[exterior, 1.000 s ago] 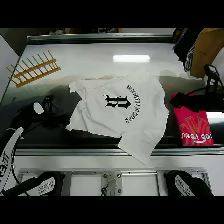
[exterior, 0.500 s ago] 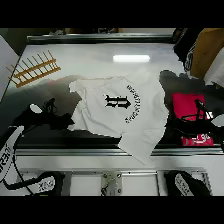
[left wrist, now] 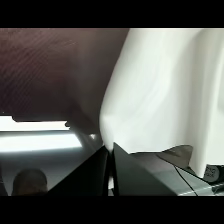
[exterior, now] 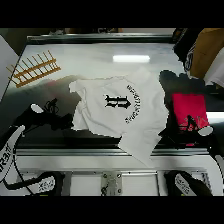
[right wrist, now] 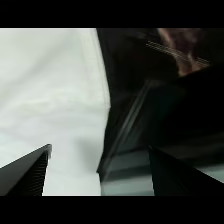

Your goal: Fold the clothes and pants, and hang the long-sleeved shirts on hangers.

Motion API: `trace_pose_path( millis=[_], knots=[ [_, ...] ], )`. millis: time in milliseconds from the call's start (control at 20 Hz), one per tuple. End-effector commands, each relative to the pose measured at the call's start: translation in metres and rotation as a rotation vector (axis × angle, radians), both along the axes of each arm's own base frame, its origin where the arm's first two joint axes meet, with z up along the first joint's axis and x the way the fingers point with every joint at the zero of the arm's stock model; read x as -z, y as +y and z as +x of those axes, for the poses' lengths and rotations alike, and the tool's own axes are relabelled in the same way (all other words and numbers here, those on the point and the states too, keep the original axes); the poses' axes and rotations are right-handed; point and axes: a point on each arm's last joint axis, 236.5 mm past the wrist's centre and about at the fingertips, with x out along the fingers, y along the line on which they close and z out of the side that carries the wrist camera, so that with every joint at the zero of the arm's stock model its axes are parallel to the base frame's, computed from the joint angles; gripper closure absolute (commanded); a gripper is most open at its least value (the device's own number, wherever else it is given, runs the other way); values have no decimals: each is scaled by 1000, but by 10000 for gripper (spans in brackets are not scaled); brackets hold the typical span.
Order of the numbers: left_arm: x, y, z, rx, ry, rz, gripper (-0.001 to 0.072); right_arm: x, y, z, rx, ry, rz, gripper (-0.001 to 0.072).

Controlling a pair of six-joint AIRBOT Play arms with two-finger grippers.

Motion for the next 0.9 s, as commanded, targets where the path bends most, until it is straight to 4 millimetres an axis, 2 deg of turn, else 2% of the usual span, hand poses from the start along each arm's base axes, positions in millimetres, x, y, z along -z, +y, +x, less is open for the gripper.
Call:
trace_pose_path(
  millis=[0, 100, 150, 250, 300, 400, 450, 500, 550, 650, 700, 750, 800, 850],
  knots=[
    [0, 0, 0, 1, 1, -1, 695, 12, 19, 27, 46, -59, 20, 54],
    [0, 0, 0, 1, 1, 0, 695, 15, 27, 33, 19, -71, 8, 56],
    [0, 0, 0, 1, 1, 0, 695, 14, 28, 36, 11, -80, 2, 106],
    [-2, 0, 1, 0, -7, 1, 695, 7, 27, 47, -31, -126, -17, 536],
    [-8, 1, 5, -1, -29, 6, 696, -1, 27, 55, -66, -157, -25, 702],
    [-40, 5, 25, 9, -126, 21, 695, -34, 27, 78, -159, -261, -49, 699],
    [-73, 7, 39, 10, -201, 19, 695, -68, 25, 97, -217, -342, -80, 699],
    [-116, 9, 52, 6, -290, 19, 695, -107, 21, 114, -259, -425, -121, 699],
    [-163, 13, 63, 0, -392, 30, 695, -161, 17, 132, -295, -536, -173, 699],
    [-280, 18, 73, -10, -673, 77, 695, -284, 15, 153, -317, -799, -265, 699],
    [-344, 17, 67, -10, -836, 107, 695, -354, 16, 152, -311, -953, -322, 699],
    [-399, 15, 54, -21, -977, 130, 695, -419, 18, 141, -302, -1097, -377, 699],
    [-454, 13, 34, -42, -1125, 147, 695, -472, 20, 126, -289, -1218, -422, 699],
    [-498, 8, 12, -59, -1255, 157, 695, -523, 23, 105, -273, -1338, -467, 699]
  ],
)
